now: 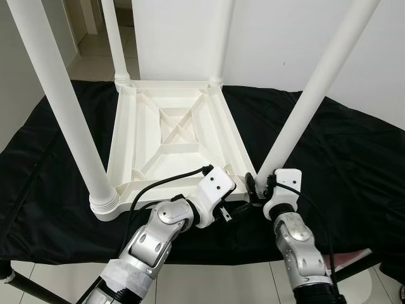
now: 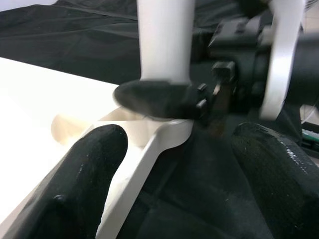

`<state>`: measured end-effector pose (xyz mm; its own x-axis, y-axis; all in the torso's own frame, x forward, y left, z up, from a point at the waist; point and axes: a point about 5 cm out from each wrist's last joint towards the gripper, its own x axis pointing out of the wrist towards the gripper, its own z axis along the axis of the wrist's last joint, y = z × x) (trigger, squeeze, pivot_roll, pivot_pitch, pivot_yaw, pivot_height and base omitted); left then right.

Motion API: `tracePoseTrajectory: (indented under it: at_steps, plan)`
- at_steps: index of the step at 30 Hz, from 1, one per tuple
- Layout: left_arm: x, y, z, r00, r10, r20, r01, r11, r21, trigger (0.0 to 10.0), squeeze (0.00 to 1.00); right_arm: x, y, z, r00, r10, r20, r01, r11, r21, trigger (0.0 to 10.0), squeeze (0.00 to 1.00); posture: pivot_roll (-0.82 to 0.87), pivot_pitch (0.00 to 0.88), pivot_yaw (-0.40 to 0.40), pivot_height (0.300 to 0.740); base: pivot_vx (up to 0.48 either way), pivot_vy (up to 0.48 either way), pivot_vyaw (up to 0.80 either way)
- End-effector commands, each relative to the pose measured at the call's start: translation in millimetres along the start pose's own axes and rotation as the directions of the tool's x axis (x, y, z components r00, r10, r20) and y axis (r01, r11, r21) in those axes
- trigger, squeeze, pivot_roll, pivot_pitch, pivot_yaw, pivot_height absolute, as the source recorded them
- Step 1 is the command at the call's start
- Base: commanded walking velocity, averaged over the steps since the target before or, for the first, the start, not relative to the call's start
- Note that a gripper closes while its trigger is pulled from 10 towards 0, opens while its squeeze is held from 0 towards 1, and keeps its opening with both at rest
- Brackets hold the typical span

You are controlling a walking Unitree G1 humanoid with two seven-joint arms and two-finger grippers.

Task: Building children table

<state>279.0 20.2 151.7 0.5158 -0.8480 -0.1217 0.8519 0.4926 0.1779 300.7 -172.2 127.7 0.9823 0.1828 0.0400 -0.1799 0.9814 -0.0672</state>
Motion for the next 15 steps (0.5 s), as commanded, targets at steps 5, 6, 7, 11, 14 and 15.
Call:
tracePoseTrajectory:
  at_steps: [5,6,7,11,14,15]
  plan:
    - [0.4,0.4,-3,1.000,0.015,-0.010,-0.015,1.000,0.002,10.0,0.00,0.8,-14.0,7,0.972,0.237,-0.011,-0.237,0.971,-0.031,10.0,0.00,0.02,0.030,-0.061,0.740,0.000,0.000,0.00]
    - [0.4,0.4,-3,1.000,0.015,-0.010,-0.015,1.000,0.002,10.0,0.00,0.8,-14.0,7,0.972,0.237,-0.011,-0.237,0.971,-0.031,10.0,0.00,0.02,0.030,-0.061,0.740,0.000,0.000,0.00]
    - [0.3,0.6,-2,1.000,0.014,-0.010,-0.014,1.000,0.003,10.0,0.00,2.3,-16.7,8,0.964,0.266,-0.013,-0.267,0.962,-0.051,10.0,0.00,0.02,0.031,-0.059,0.740,0.000,0.000,0.00]
    - [-2.3,0.9,-5,1.000,0.005,-0.022,-0.005,1.000,0.015,10.0,0.00,8.7,-16.7,9,0.921,0.389,-0.037,-0.391,0.919,-0.055,10.0,0.00,0.03,0.030,-0.058,0.740,0.000,0.000,0.00]
    - [-3.9,0.9,-7,1.000,0.002,-0.031,-0.001,1.000,0.022,10.0,0.00,11.3,-13.2,5,0.900,0.433,-0.056,-0.435,0.899,-0.056,10.0,0.00,0.03,0.030,-0.058,0.740,0.000,0.000,0.00]
    - [-4.1,0.8,-7,0.999,0.002,-0.032,-0.001,1.000,0.023,10.0,0.00,11.7,-12.7,4,0.896,0.440,-0.059,-0.443,0.894,-0.058,10.0,0.00,0.03,0.030,-0.058,0.740,0.000,0.000,0.00]
